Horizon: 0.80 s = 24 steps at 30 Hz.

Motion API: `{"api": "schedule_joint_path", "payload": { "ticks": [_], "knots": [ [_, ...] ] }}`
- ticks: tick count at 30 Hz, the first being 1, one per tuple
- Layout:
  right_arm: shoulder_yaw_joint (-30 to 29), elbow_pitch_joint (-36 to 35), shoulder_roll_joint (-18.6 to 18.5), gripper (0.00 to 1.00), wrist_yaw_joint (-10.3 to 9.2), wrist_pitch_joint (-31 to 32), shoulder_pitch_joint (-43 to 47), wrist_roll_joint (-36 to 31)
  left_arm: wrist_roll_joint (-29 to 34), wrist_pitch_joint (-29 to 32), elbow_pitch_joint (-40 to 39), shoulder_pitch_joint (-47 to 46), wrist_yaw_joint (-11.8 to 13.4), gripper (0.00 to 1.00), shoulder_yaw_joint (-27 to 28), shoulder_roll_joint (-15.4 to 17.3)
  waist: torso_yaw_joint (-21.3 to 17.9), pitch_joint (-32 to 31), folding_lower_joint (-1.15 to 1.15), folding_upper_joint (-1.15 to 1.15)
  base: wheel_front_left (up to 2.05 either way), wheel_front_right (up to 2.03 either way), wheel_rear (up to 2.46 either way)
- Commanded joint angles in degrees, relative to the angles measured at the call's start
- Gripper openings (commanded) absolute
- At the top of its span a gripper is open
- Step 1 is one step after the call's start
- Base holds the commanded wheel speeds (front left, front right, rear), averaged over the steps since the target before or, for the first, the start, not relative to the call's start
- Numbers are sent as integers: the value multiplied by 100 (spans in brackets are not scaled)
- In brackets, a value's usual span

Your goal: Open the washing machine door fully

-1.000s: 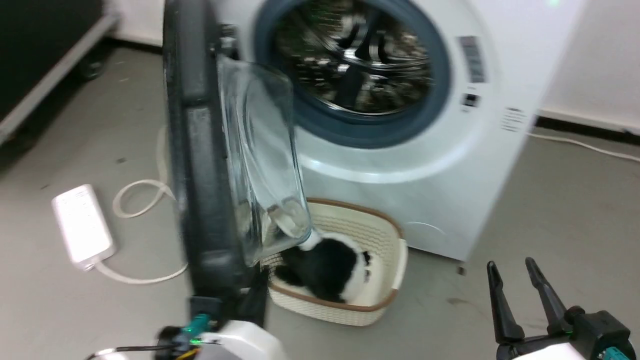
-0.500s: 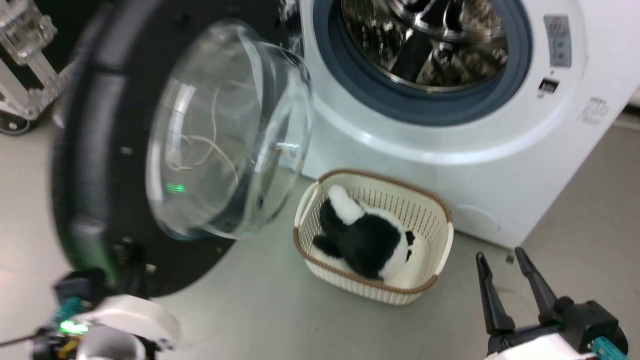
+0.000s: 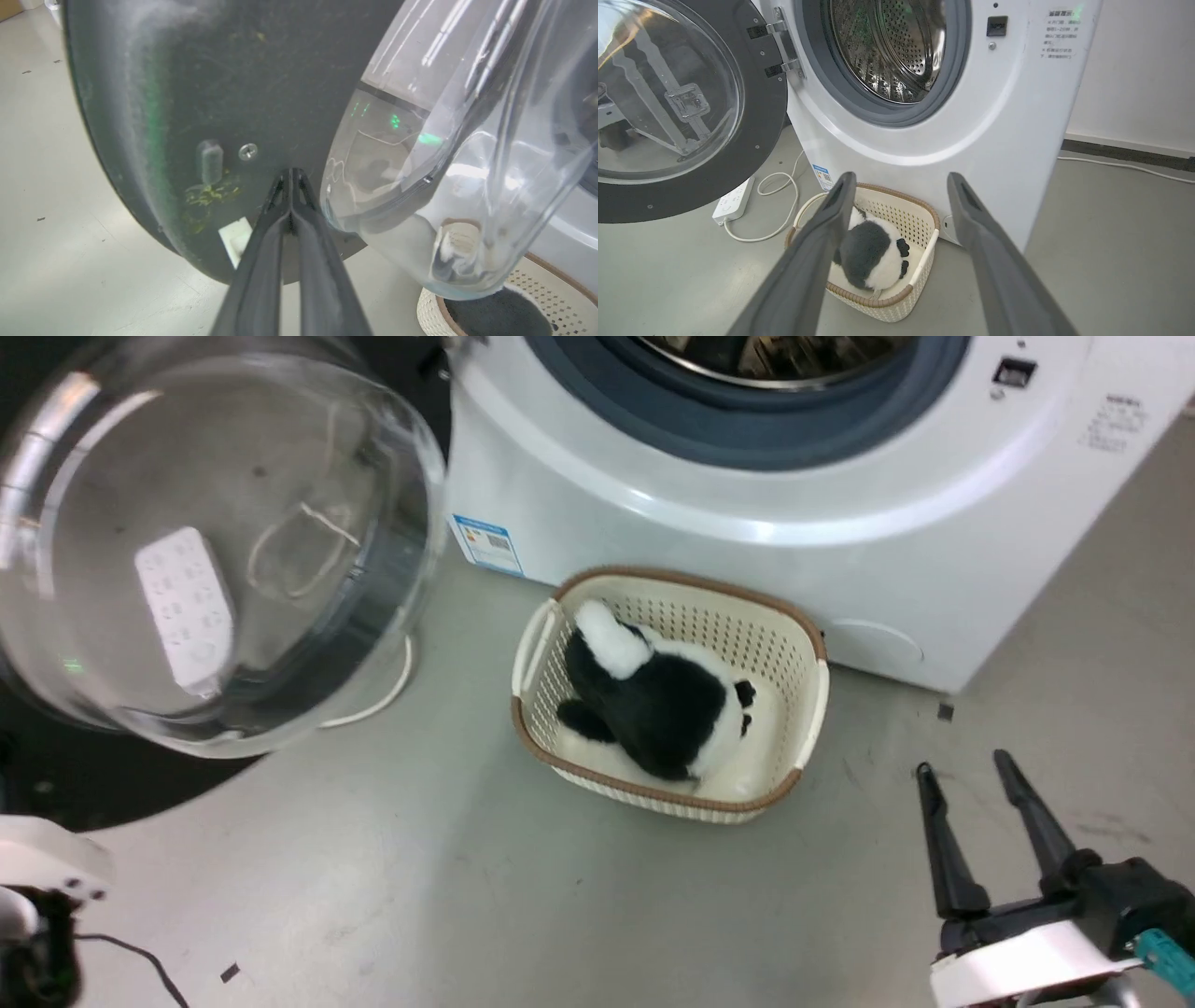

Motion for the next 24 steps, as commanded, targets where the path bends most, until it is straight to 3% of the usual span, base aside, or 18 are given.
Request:
{"api": "schedule_joint_path", "payload": {
  "ticks": [1,14,18,24],
  "knots": [
    [-19,-62,-64,100,-5,26,-115,-33,-17,-81,155,-160,-56,0,53,92,-80,119,-1,0,0,0,0],
    [-53,-36,-60,100,-5,30,-96,16,130,-918,960,-392,-313,0,55,206,-164,-194,-1,0,0,0,0],
    [-123,45,8,100,-5,-12,-30,27,320,-1139,604,-221,-452,0,-62,85,-191,-516,-1,0,0,0,0],
    [-288,132,121,100,-5,-57,103,-66,745,-1229,-575,198,-513,0,-202,-299,-362,-1029,-1,0,0,0,0]
  ]
}}
